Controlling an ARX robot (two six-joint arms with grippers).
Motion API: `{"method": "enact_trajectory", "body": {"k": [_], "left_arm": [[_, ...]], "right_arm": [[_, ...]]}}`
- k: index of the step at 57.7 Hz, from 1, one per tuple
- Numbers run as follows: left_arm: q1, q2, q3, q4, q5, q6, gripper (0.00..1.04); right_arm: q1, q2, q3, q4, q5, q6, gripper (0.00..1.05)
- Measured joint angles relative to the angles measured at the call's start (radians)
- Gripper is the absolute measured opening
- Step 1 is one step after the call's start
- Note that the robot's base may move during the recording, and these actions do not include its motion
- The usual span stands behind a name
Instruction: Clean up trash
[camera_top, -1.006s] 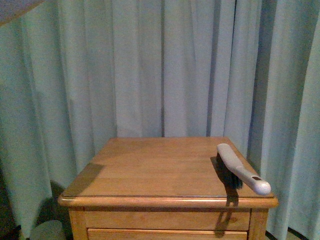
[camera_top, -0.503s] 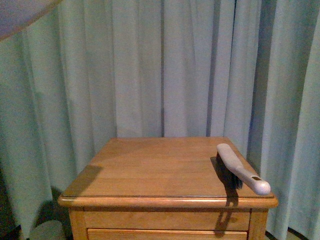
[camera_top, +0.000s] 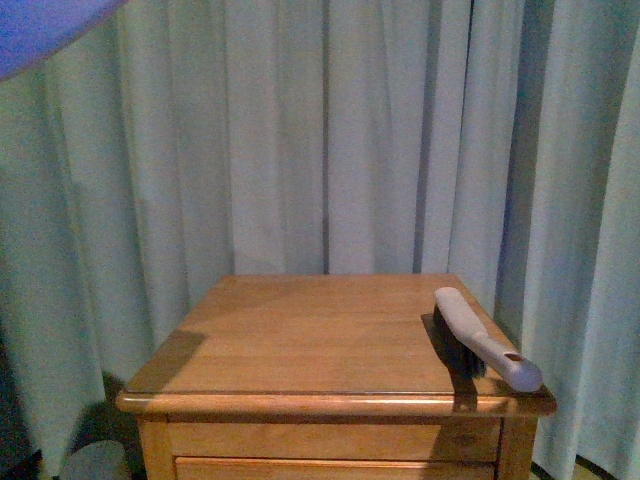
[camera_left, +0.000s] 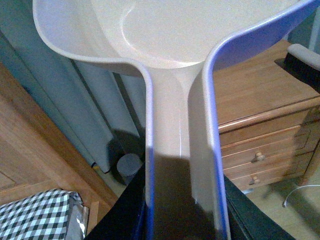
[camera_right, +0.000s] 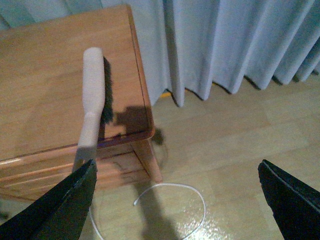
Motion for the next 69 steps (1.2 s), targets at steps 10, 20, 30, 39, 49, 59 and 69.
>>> {"method": "enact_trajectory", "body": {"k": [10, 20, 30, 39, 49, 59, 69], "left_arm": [[0.0, 0.0, 0.0, 0.0, 0.001, 0.0, 0.27], [0.0, 0.0, 0.0, 0.0, 0.001, 0.0, 0.27], [0.0, 0.0, 0.0, 0.0, 0.001, 0.0, 0.27], [0.0, 0.0, 0.0, 0.0, 0.001, 0.0, 0.27], [0.0, 0.0, 0.0, 0.0, 0.001, 0.0, 0.27], [0.0, 0.0, 0.0, 0.0, 0.001, 0.0, 0.27], [0.0, 0.0, 0.0, 0.0, 0.001, 0.0, 0.27]], "right_arm": [[0.017, 0.244, 0.192, -0.088, -0.036, 0.078, 0.97], [0.056, 0.427, 0.275, -0.094, -0.064, 0.156, 0.97], [0.09, 0.54, 0.329, -0.07, -0.053, 0.189, 0.97], [0.105, 0.599, 0.361, -0.055, -0.045, 0.197, 0.97], [0.109, 0.663, 0.381, -0.027, -0.045, 0.201, 0.97], [0.112, 0.705, 0.395, -0.006, -0.043, 0.205, 0.97], [0.12, 0.717, 0.405, -0.003, -0.047, 0.209, 0.81]]}}
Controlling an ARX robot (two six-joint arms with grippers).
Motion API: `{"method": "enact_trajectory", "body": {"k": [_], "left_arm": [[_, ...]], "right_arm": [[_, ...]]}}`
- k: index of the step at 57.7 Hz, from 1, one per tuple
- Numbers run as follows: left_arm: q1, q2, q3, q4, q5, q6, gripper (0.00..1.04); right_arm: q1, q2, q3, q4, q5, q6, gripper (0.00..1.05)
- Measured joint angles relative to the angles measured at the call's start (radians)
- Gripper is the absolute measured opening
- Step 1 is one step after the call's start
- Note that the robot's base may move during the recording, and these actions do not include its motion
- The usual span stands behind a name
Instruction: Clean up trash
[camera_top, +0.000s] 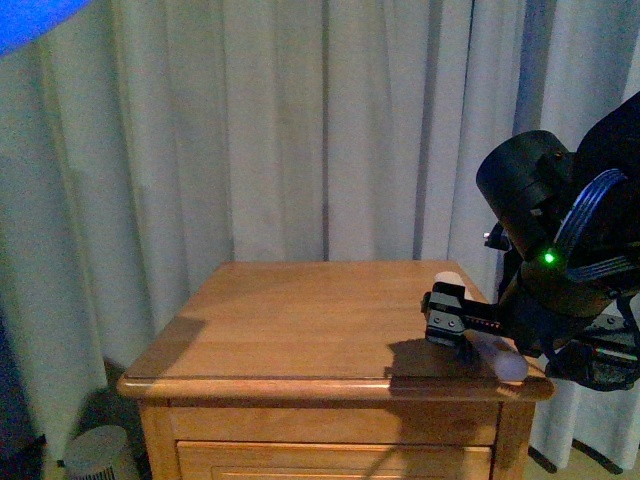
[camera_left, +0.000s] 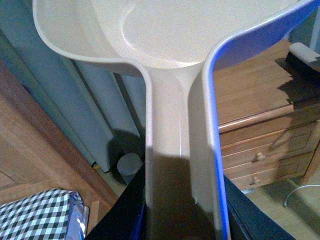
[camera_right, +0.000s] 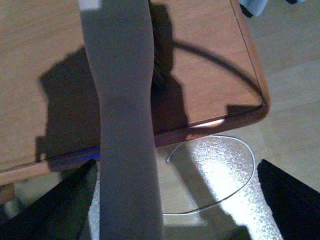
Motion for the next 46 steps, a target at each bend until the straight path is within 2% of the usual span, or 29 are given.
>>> {"method": "enact_trajectory", "body": {"k": [22, 37, 46], "left_arm": [[0.0, 0.0, 0.0, 0.0, 0.0, 0.0, 0.27], [0.0, 0.0, 0.0, 0.0, 0.0, 0.0, 0.27], [0.0, 0.0, 0.0, 0.0, 0.0, 0.0, 0.27]], "right_arm": [[0.011, 0.0, 0.006, 0.004, -0.027, -0.001, 0.22], [0.006, -0.034, -0.015, 0.029, -0.013, -0.016, 0.21], [0.0, -0.173, -0.097, 0.176, 0.055, -0.135, 0.21]]}}
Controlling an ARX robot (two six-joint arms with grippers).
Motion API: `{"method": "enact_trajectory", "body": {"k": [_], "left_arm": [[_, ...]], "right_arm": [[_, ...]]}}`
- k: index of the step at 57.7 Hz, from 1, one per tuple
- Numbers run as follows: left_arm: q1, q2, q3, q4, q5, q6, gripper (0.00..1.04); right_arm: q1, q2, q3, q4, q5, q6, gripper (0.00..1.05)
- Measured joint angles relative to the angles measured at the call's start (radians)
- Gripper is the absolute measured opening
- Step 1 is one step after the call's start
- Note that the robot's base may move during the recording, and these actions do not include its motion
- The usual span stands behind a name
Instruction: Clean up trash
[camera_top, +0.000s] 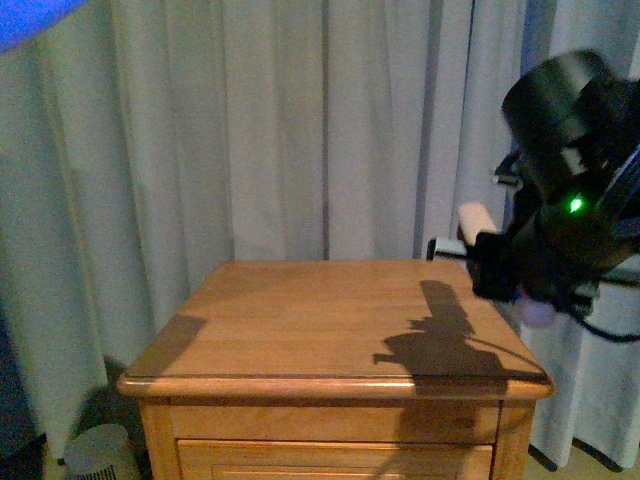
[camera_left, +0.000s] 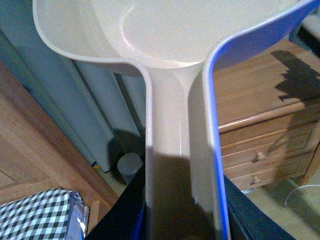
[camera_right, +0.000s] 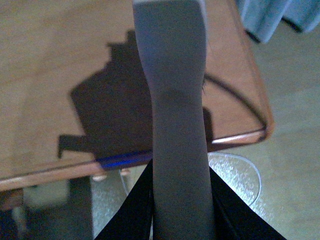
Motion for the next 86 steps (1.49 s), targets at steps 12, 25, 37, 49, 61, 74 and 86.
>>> {"method": "enact_trajectory", "body": {"k": [12, 25, 37, 49, 61, 74, 86], "left_arm": [[0.0, 0.0, 0.0, 0.0, 0.0, 0.0, 0.27], [0.0, 0.0, 0.0, 0.0, 0.0, 0.0, 0.27], [0.0, 0.0, 0.0, 0.0, 0.0, 0.0, 0.27], [0.0, 0.0, 0.0, 0.0, 0.0, 0.0, 0.27], [0.0, 0.0, 0.0, 0.0, 0.0, 0.0, 0.27], [0.0, 0.0, 0.0, 0.0, 0.0, 0.0, 0.27], [0.0, 0.0, 0.0, 0.0, 0.0, 0.0, 0.27]], "right_arm": [[-0.003, -0.282, -0.175, 0.136, 0.069, -0.14, 0.21], [0.001, -0.6, -0.412, 0.188, 0.133, -0.214, 0.21], [0.04, -0.912, -0.553, 0.07, 0.168, -0.202, 0.21], [0.091, -1.101, -0.606, -0.024, 0.239, -0.204, 0.21], [0.15, -1.185, -0.644, -0.081, 0.303, -0.203, 0.21], [0.186, -1.193, -0.66, -0.077, 0.352, -0.203, 0.21], [0.195, -1.191, -0.661, -0.089, 0.373, -0.203, 0.21]]}}
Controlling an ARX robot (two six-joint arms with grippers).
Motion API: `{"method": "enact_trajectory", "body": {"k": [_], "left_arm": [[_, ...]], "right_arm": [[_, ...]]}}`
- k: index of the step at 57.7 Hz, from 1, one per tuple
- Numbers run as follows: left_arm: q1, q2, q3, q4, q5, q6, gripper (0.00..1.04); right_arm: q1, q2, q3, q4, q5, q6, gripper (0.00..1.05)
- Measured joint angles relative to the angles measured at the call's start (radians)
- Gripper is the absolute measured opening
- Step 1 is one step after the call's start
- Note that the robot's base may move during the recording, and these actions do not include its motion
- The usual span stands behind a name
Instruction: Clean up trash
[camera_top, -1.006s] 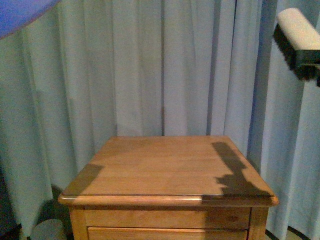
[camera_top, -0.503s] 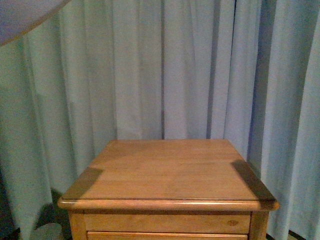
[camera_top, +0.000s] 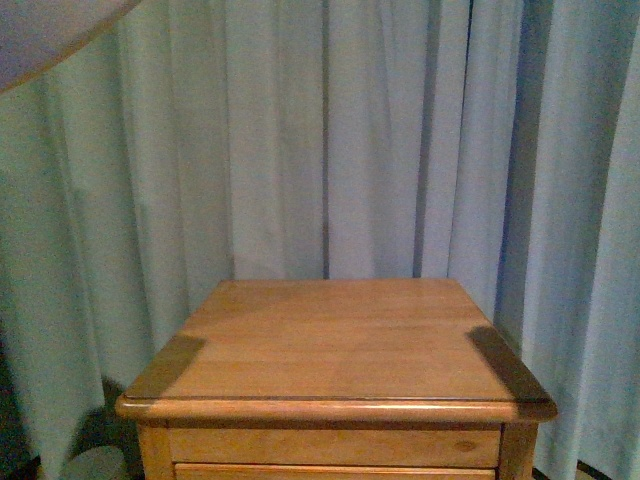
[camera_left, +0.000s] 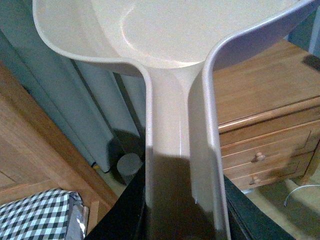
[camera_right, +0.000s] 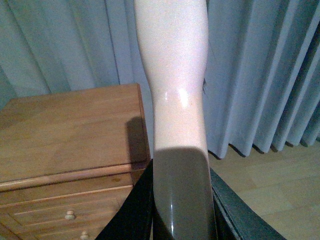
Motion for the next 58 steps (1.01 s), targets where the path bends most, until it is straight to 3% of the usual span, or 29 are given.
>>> {"method": "enact_trajectory", "body": {"k": [58], "left_arm": [[0.002, 0.0, -0.002, 0.0, 0.0, 0.003, 0.27]], "right_arm": [[0.005, 0.006, -0.008, -0.002, 0.004, 0.003, 0.21]]}}
